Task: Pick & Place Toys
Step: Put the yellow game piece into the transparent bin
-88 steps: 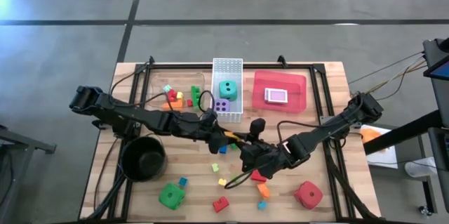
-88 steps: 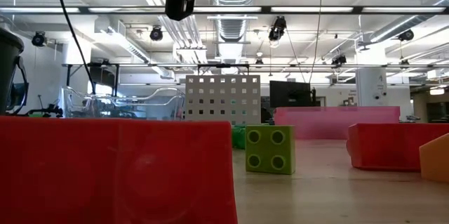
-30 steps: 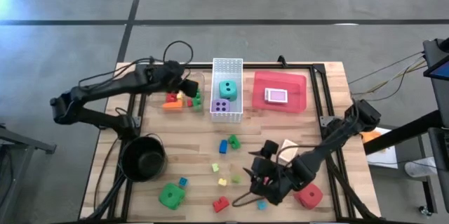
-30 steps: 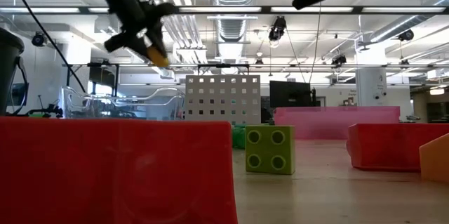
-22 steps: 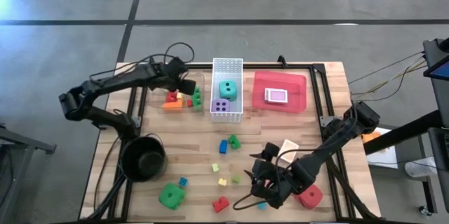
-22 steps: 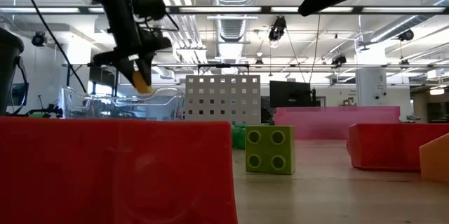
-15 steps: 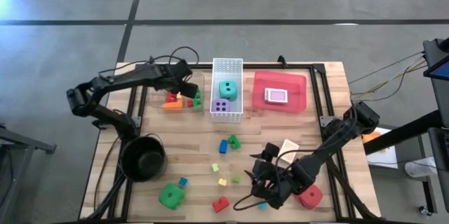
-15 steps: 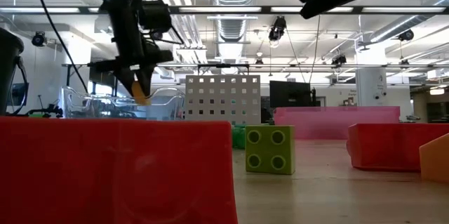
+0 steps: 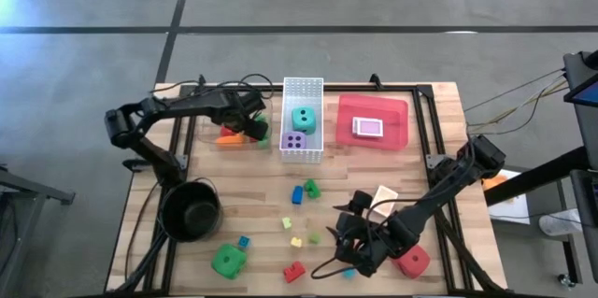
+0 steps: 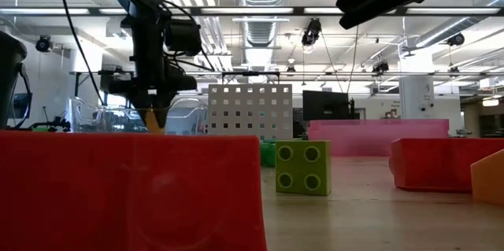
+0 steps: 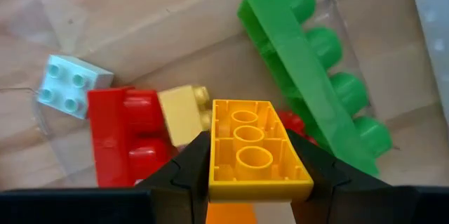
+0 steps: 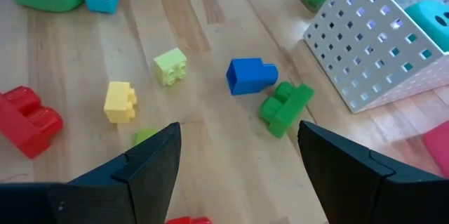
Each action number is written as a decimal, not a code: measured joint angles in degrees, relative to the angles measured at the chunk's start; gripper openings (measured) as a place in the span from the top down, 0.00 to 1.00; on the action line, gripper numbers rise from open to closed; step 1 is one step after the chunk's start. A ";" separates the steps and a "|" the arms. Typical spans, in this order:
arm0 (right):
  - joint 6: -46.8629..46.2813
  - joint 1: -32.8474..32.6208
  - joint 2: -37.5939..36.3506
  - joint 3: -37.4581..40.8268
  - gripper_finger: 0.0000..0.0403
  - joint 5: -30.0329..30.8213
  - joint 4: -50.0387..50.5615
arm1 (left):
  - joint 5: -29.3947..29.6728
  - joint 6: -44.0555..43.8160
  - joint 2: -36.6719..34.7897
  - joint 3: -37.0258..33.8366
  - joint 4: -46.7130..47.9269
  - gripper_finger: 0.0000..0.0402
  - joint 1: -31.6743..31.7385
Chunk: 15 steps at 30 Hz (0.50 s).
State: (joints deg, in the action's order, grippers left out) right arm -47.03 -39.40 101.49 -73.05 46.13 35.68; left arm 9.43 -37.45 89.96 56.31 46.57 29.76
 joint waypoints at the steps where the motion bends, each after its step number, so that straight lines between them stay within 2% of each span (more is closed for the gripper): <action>1: 0.00 0.00 0.00 0.13 0.30 -0.02 0.05 | -0.02 0.00 0.42 0.02 0.00 0.66 -0.24; 15: -0.79 0.00 0.00 0.91 0.30 -0.15 0.00 | -0.04 0.02 2.85 0.06 -0.02 0.66 -0.68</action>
State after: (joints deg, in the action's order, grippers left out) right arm -47.82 -39.40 101.49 -72.15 45.98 35.68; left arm 9.39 -37.44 92.82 56.37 46.54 29.08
